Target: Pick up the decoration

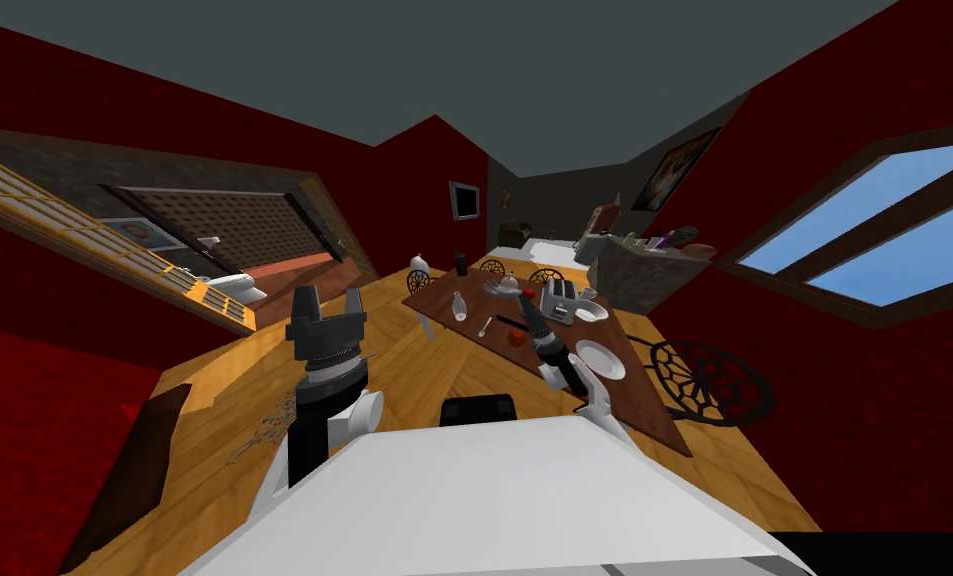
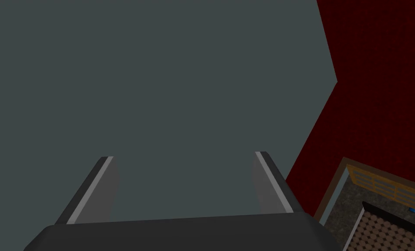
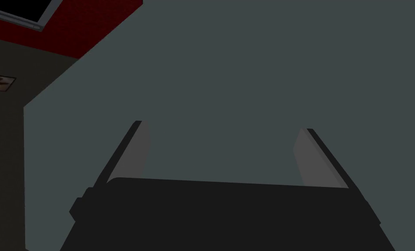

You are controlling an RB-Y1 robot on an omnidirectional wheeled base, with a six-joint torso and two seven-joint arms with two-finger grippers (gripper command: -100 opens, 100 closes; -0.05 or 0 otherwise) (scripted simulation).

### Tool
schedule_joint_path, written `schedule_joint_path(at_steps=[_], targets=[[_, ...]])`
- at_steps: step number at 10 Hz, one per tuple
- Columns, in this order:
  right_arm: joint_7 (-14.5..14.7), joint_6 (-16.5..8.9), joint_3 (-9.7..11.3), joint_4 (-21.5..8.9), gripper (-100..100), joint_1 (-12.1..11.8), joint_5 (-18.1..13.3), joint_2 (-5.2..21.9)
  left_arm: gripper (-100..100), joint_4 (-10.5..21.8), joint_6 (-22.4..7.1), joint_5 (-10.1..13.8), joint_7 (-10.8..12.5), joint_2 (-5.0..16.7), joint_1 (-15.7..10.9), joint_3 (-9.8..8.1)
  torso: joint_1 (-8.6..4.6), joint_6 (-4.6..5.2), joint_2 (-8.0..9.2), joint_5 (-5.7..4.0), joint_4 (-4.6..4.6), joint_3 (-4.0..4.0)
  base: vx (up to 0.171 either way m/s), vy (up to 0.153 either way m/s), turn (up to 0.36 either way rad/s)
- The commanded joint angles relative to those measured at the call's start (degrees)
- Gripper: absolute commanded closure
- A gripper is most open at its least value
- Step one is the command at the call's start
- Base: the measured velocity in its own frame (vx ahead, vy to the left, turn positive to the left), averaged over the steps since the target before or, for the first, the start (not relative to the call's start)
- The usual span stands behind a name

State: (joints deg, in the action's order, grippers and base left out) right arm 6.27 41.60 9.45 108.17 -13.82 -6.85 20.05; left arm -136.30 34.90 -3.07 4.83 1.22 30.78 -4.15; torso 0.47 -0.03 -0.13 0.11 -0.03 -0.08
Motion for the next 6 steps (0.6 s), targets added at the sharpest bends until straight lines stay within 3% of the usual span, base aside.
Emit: schedule_joint_path(at_steps=[1, 2, 3, 5, 6], targets=[[0.0, 0.7, 0.8, -2.1, -100, 0.8, -0.8, 1.3, 0, 0.0, 0.0, 0.0, 0.0, 0.0, 0.0, 0.00, 0.00, 0.00, 0.00, 0.00, 0.00, 0.00, 0.039, 0.086, 0.061], [0.1, 1.9, 2.1, -4.3, -100, 2.4, -2.1, 3.4, 0, 0.0, 0.0, 0.0, 0.0, 0.0, 0.0, -0.01, -0.09, 0.07, 0.04, -0.02, 0.00, 0.02, 0.033, 0.100, 0.130], [0.1, 1.9, 2.1, -4.9, -100, 2.4, -2.1, 3.4, 0, 0.0, 0.0, 0.0, 0.0, 0.0, 0.0, 0.00, -0.06, 0.03, 0.05, -0.01, 0.01, 0.03, 0.022, 0.087, 0.103], [0.3, 4.3, 4.9, -9.9, -100, 5.3, -4.6, 6.9, 0, 0.0, 0.0, 0.0, 0.0, 0.0, 0.0, 0.00, -0.02, 0.02, 0.13, -0.01, 0.02, 0.07, 0.024, 0.134, 0.262], [0.3, 4.3, 4.9, -10.8, -100, 5.3, -4.6, 7.6, 0, 0.0, 0.0, 0.0, 0.0, 0.0, 0.0, 0.00, 0.14, 0.02, 0.07, 0.03, 0.01, 0.04, 0.043, 0.107, 0.063]])
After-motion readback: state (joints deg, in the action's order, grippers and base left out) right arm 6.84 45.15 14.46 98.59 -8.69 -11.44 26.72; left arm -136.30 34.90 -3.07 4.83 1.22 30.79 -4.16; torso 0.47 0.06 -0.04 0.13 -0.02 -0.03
